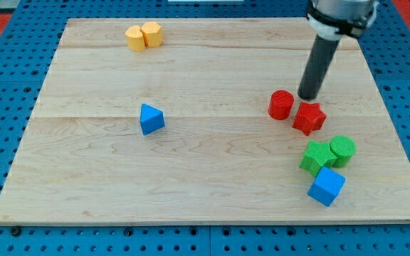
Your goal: Move red circle on left side of red star
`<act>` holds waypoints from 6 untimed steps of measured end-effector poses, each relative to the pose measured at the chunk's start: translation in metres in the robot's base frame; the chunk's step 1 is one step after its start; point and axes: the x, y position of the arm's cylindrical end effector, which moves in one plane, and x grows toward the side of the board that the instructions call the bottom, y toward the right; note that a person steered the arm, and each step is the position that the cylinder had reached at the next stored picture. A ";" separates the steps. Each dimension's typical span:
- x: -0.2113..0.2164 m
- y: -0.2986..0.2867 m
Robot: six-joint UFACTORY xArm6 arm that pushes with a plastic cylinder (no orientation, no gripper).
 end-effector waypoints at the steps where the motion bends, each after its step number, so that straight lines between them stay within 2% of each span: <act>1: -0.004 -0.046; 3: 0.055 -0.043; 4: 0.001 -0.074; 6: 0.099 -0.110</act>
